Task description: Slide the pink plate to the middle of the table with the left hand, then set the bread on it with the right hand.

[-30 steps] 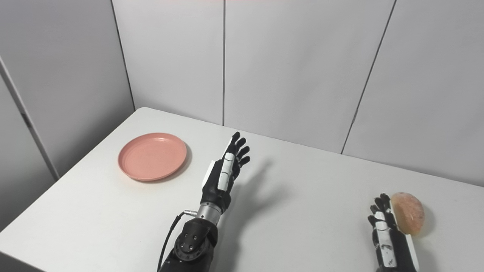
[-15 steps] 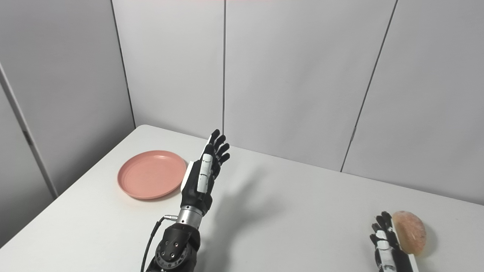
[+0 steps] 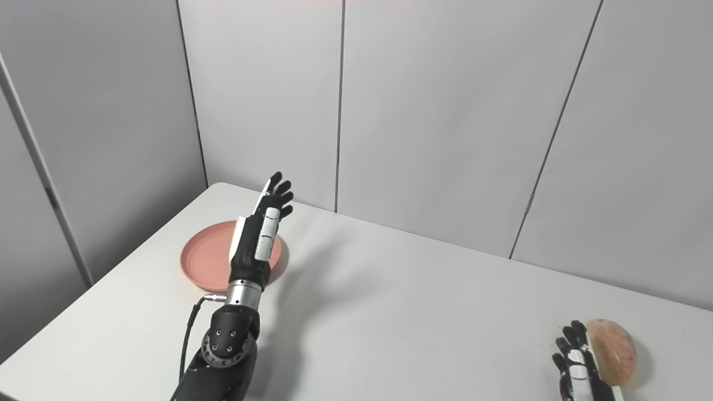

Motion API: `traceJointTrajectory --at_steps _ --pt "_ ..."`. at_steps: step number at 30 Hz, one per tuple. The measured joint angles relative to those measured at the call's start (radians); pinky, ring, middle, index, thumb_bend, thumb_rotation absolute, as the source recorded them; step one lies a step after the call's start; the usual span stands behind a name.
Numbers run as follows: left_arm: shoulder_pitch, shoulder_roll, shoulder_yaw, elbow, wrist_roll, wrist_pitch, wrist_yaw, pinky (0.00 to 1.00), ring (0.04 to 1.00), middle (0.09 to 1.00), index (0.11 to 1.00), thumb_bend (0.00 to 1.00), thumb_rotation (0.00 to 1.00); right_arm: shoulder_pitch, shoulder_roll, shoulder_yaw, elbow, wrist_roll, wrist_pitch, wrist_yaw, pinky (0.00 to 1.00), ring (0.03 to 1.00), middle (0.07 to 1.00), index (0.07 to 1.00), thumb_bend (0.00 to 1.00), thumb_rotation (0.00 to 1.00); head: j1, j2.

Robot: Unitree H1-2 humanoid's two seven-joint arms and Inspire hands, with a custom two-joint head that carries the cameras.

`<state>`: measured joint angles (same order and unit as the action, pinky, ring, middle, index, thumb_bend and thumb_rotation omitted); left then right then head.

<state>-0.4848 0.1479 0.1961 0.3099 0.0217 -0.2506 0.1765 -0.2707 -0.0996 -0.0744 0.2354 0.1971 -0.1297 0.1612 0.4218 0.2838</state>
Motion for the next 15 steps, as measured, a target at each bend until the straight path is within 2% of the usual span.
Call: traceJointTrajectory --at_steps 8,11,15 --pt "0.001 0.08 0.071 0.028 -0.001 -0.002 0.023 0.88 0.918 0.92 0.895 0.78 1.0 0.002 0.003 0.0 -0.018 0.001 0.016 0.0 1.0 1.0 1.0 1.0 0.4 0.9 0.006 -0.002" --pt "0.001 0.124 0.09 0.049 0.001 -0.001 0.025 0.89 0.916 0.921 0.902 0.78 1.0 0.008 0.003 0.0 -0.038 0.001 0.019 0.0 1.0 1.0 1.0 1.0 0.4 0.9 0.008 -0.002" --pt "0.005 0.151 0.106 0.056 0.001 -0.001 0.04 0.92 0.942 0.926 0.887 0.75 1.0 0.013 0.006 0.001 -0.043 0.001 0.027 -0.001 1.0 1.0 1.0 1.0 0.39 0.9 0.008 0.002"
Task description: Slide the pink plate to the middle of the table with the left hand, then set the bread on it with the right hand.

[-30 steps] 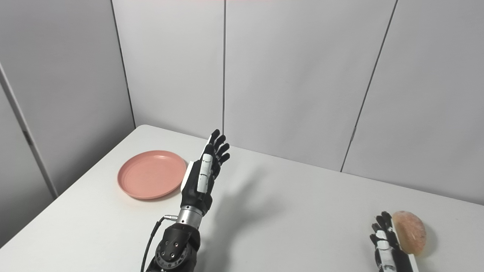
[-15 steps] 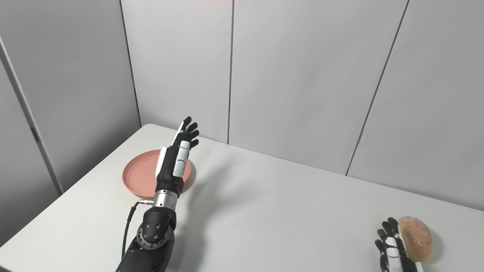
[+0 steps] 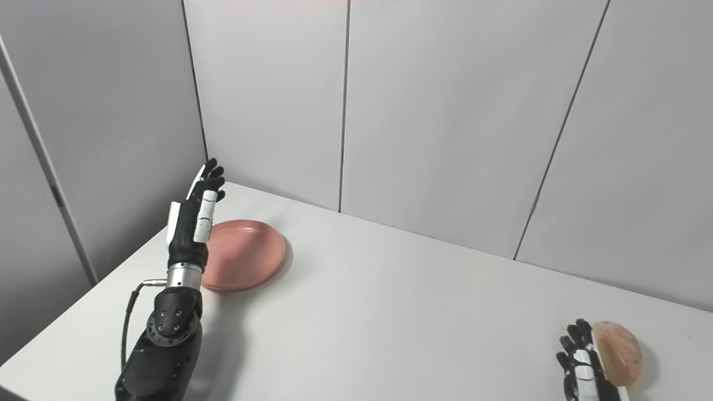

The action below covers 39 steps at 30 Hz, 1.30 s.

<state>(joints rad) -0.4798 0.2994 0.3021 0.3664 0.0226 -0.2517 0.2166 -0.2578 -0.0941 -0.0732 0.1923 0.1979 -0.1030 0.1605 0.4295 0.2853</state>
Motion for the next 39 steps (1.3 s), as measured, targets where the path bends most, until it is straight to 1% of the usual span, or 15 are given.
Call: traceJointTrajectory --at_steps 1,2,6,10,13,15,20,22,25,29,32,36,39 --pt "0.0 0.008 0.003 0.014 0.0 -0.003 0.003 0.93 0.944 0.926 0.887 0.75 1.0 0.0 0.003 0.0 -0.001 0.0 0.004 0.0 1.0 1.0 1.0 1.0 0.39 0.9 0.0 0.0" --pt "0.0 0.013 0.003 0.025 -0.001 -0.005 0.003 0.94 0.948 0.927 0.889 0.75 1.0 0.0 0.005 0.001 -0.002 0.0 0.006 0.0 1.0 1.0 1.0 1.0 0.39 0.9 0.009 -0.009" --pt "0.001 0.034 0.008 0.075 -0.004 -0.01 0.003 0.99 0.967 0.942 0.911 0.75 1.0 0.0 0.008 0.002 -0.003 -0.002 0.008 -0.001 1.0 1.0 1.0 1.0 0.39 0.92 0.017 -0.009" --pt "0.0 0.058 0.03 0.11 -0.027 -0.02 0.003 1.0 0.966 0.938 0.908 0.76 1.0 0.0 0.008 0.003 -0.003 -0.002 0.009 0.0 1.0 1.0 1.0 1.0 0.41 0.9 0.018 -0.012" --pt "-0.001 0.072 0.055 0.14 -0.053 -0.02 0.005 1.0 0.966 0.94 0.916 0.76 1.0 0.0 0.009 0.003 -0.005 -0.001 0.009 0.0 1.0 1.0 1.0 1.0 0.4 0.9 0.021 -0.012" --pt "-0.001 0.077 0.06 0.158 -0.067 -0.023 0.006 1.0 0.967 0.939 0.92 0.75 1.0 0.001 0.009 0.003 -0.005 -0.002 0.009 -0.001 1.0 1.0 1.0 1.0 0.4 0.9 0.021 -0.012" --pt "-0.002 0.092 0.061 0.224 -0.093 -0.027 -0.001 1.0 0.966 0.948 0.931 0.73 1.0 0.001 0.013 0.007 -0.006 -0.003 0.01 0.0 1.0 1.0 1.0 1.0 0.4 0.91 0.025 -0.012" --pt "-0.003 0.096 0.056 0.245 -0.099 -0.028 -0.003 0.99 0.956 0.941 0.918 0.72 1.0 0.001 0.013 0.008 -0.009 -0.003 0.01 0.0 1.0 1.0 1.0 1.0 0.4 0.9 0.025 -0.012" --pt "-0.007 0.098 0.05 0.274 -0.098 -0.038 -0.003 0.98 0.948 0.937 0.912 0.74 1.0 0.004 0.013 0.009 -0.022 -0.003 0.01 0.0 1.0 1.0 1.0 1.0 0.41 0.9 0.028 -0.012" --pt "-0.015 0.101 0.044 0.312 -0.099 -0.051 -0.004 0.99 0.957 0.943 0.915 0.73 1.0 0.004 0.013 0.01 -0.027 -0.002 0.01 0.0 1.0 1.0 1.0 1.0 0.4 0.9 0.025 -0.014" --pt "-0.022 0.102 0.041 0.341 -0.104 -0.051 -0.005 1.0 0.952 0.935 0.903 0.76 1.0 0.005 0.013 0.01 -0.027 -0.002 0.01 0.0 1.0 1.0 1.0 1.0 0.4 0.9 0.023 -0.011" --pt "-0.026 0.101 0.034 0.366 -0.117 -0.05 -0.017 1.0 0.955 0.936 0.91 0.75 1.0 0.009 0.013 0.01 -0.045 -0.001 0.02 0.0 1.0 1.0 1.0 1.0 0.41 0.9 0.021 -0.006" --pt "-0.026 0.094 0.018 0.367 -0.118 -0.05 -0.019 1.0 0.962 0.942 0.909 0.74 1.0 0.012 0.014 0.01 -0.051 -0.002 0.028 -0.005 1.0 1.0 1.0 1.0 0.42 0.9 0.021 -0.006"
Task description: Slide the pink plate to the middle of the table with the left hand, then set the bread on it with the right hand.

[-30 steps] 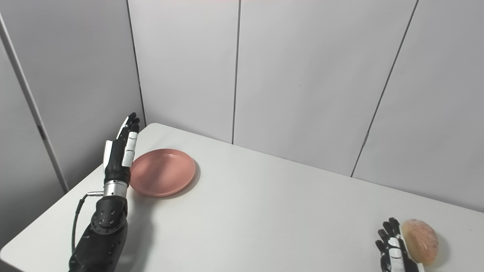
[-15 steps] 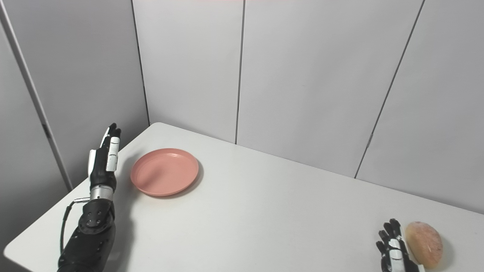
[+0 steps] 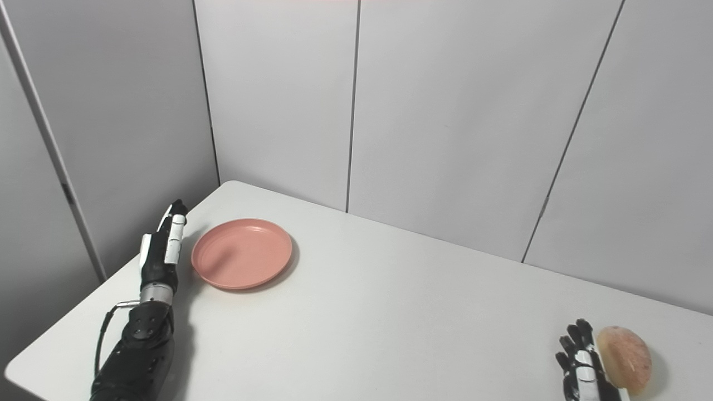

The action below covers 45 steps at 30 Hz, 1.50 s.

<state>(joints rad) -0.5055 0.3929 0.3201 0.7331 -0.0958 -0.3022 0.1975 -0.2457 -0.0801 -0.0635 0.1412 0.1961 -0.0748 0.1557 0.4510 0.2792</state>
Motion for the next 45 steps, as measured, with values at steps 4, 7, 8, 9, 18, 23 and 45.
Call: traceJointTrajectory --at_steps 4,7,8,9,18,23,45 --pt "0.0 -0.015 -0.025 0.0 0.001 -0.002 -0.004 0.99 0.962 0.948 0.916 0.74 1.0 0.001 0.002 0.001 -0.015 0.0 0.004 -0.001 1.0 1.0 1.0 1.0 0.42 0.9 0.0 0.008" --pt "-0.004 -0.017 -0.036 0.007 0.002 -0.017 -0.014 1.0 0.967 0.953 0.923 0.75 1.0 0.002 0.002 0.0 -0.022 0.0 0.021 -0.003 1.0 1.0 1.0 1.0 0.41 0.89 0.0 0.009" --pt "-0.007 -0.017 -0.039 0.014 0.001 -0.023 -0.02 1.0 0.966 0.95 0.923 0.75 1.0 0.003 0.002 0.0 -0.023 0.0 0.022 -0.003 1.0 1.0 1.0 1.0 0.41 0.89 0.0 0.009" --pt "-0.009 -0.017 -0.041 0.017 -0.001 -0.027 -0.022 1.0 0.964 0.949 0.921 0.75 1.0 0.005 0.002 0.0 -0.024 0.0 0.022 -0.003 1.0 1.0 1.0 1.0 0.4 0.89 0.0 0.012" --pt "-0.027 -0.028 -0.063 0.035 -0.004 -0.028 -0.042 1.0 0.971 0.954 0.916 0.74 1.0 0.016 0.003 0.0 -0.048 0.0 0.025 -0.009 1.0 1.0 1.0 1.0 0.41 0.89 -0.003 0.017" --pt "-0.03 -0.045 -0.072 0.023 -0.015 -0.012 -0.043 1.0 0.987 0.962 0.929 0.74 1.0 0.016 0.003 0.001 -0.048 -0.001 0.025 -0.013 1.0 1.0 1.0 1.0 0.39 0.9 -0.009 0.018" --pt "-0.05 -0.096 -0.096 0.018 -0.078 0.004 -0.175 0.92 0.926 0.923 0.899 0.77 1.0 0.023 0.005 0.009 -0.087 -0.002 0.065 -0.033 1.0 1.0 1.0 1.0 0.35 0.92 -0.014 0.035"
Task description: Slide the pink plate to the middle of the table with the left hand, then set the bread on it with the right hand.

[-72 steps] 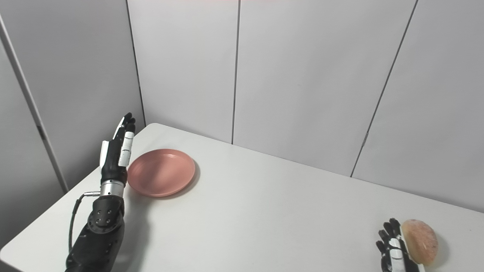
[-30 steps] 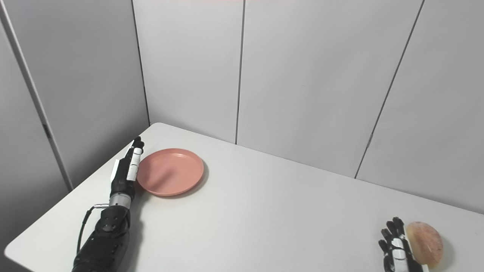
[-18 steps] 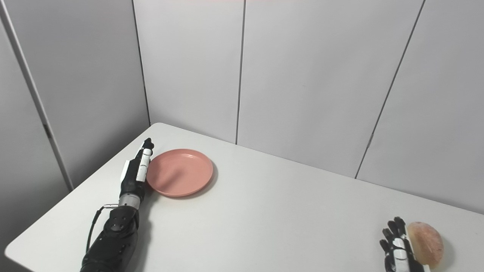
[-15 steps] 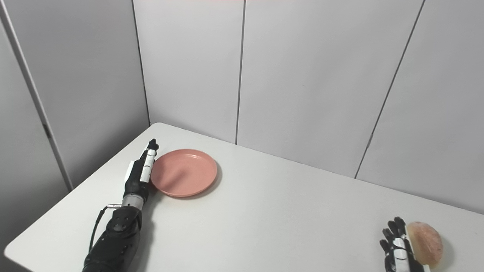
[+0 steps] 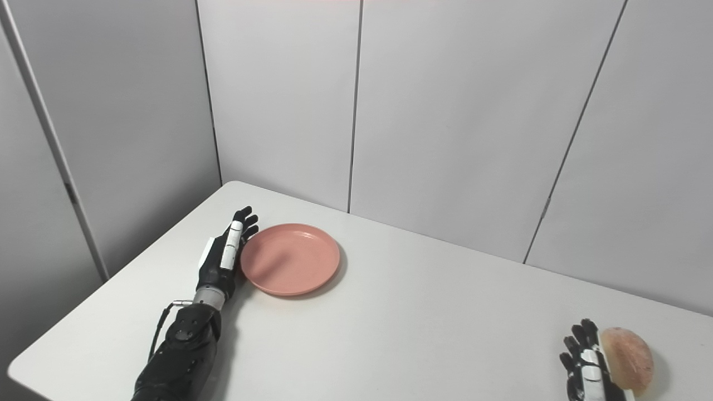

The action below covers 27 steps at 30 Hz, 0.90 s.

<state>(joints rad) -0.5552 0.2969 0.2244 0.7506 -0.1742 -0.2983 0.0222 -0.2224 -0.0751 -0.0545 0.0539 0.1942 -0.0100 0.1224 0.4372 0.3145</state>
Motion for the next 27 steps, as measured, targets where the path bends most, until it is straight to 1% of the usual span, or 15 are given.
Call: traceJointTrajectory --at_steps 2,5,7,13,15,17,20,27 --pt "-0.001 -0.01 -0.006 -0.006 0.0 0.001 -0.004 0.91 0.924 0.925 0.893 0.76 1.0 0.0 0.0 0.0 -0.002 0.0 0.003 -0.001 1.0 1.0 1.0 1.0 0.36 0.92 -0.002 0.0" --pt "-0.005 -0.025 -0.022 -0.01 0.003 0.002 -0.004 0.92 0.931 0.927 0.9 0.78 1.0 0.0 0.0 0.001 -0.003 0.0 0.005 -0.001 1.0 1.0 1.0 1.0 0.36 0.92 -0.003 0.002" --pt "-0.007 -0.029 -0.032 -0.011 0.006 0.003 -0.004 0.93 0.932 0.924 0.901 0.77 1.0 0.0 0.0 0.002 -0.004 0.0 0.005 -0.001 1.0 1.0 1.0 1.0 0.36 0.92 -0.003 0.002" --pt "-0.007 -0.057 -0.037 -0.03 0.005 0.008 0.0 0.91 0.913 0.905 0.883 0.75 1.0 0.0 0.0 0.002 -0.005 0.0 0.006 -0.002 1.0 1.0 1.0 1.0 0.36 0.91 -0.012 0.006" --pt "-0.008 -0.068 -0.04 -0.035 0.006 0.009 0.003 0.91 0.919 0.91 0.889 0.77 1.0 0.0 0.001 0.002 -0.012 0.0 0.013 -0.004 1.0 1.0 1.0 1.0 0.38 0.91 -0.017 0.008" --pt "-0.008 -0.075 -0.048 -0.039 0.008 0.015 0.003 0.91 0.922 0.912 0.89 0.77 1.0 0.001 0.002 0.003 -0.023 -0.001 0.015 -0.005 1.0 1.0 1.0 1.0 0.38 0.91 -0.018 0.009" --pt "-0.011 -0.09 -0.059 -0.042 0.022 0.03 0.003 0.92 0.927 0.913 0.887 0.77 1.0 0.001 0.002 0.002 -0.026 -0.003 0.016 -0.008 1.0 1.0 1.0 1.0 0.35 0.9 -0.023 0.009" --pt "-0.017 -0.114 -0.079 -0.044 0.025 0.042 -0.001 0.92 0.928 0.918 0.89 0.77 1.0 0.001 0.005 0.003 -0.023 -0.013 0.016 -0.01 1.0 1.0 1.0 1.0 0.36 0.9 -0.046 0.012"
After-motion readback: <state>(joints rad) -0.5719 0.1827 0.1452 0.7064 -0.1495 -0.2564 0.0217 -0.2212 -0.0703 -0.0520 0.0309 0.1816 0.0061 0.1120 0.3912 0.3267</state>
